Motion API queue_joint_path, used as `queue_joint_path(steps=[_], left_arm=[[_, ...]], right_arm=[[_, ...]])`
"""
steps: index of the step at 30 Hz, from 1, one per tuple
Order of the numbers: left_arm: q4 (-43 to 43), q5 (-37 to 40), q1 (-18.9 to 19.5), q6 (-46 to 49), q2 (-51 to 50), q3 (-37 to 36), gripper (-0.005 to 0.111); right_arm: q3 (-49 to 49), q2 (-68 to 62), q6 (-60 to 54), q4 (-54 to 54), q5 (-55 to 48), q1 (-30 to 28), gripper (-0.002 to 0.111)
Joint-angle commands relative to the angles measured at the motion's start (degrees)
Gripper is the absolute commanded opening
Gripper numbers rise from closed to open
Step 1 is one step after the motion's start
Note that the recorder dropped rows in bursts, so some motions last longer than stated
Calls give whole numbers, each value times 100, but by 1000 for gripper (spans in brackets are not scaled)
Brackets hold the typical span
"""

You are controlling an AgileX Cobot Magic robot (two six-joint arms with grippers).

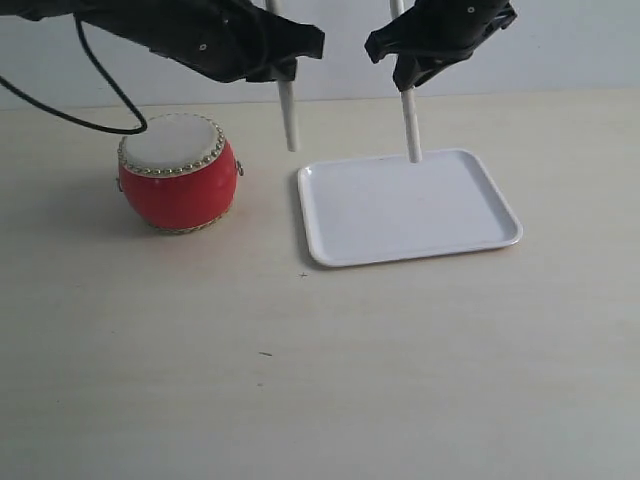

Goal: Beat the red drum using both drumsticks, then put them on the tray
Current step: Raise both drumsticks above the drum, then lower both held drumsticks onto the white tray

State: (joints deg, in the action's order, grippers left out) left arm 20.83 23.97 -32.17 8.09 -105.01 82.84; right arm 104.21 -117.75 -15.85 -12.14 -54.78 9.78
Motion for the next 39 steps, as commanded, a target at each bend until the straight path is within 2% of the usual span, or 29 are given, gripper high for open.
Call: queue_joint_path(steps=[1,7,16,25,39], left_arm=[[1639,804,61,977,-545,766,0],[1892,1412,123,977,-1333,1395,0],[2033,1551,138,975,-2358,1952,0],[2359,2417,216,947,-3071,2889,0],[2628,2380,461,841,-3650,2999,0]], right_arm=[[21,-239,-110,-203,-19,-57,0],[21,-427,-219,-259,30,-57,0],[21,-492,-219,-272,152,-57,0],[21,-1083,-219,-358,174,-57,0],[21,-1513,-219,-431,433,-45,0]])
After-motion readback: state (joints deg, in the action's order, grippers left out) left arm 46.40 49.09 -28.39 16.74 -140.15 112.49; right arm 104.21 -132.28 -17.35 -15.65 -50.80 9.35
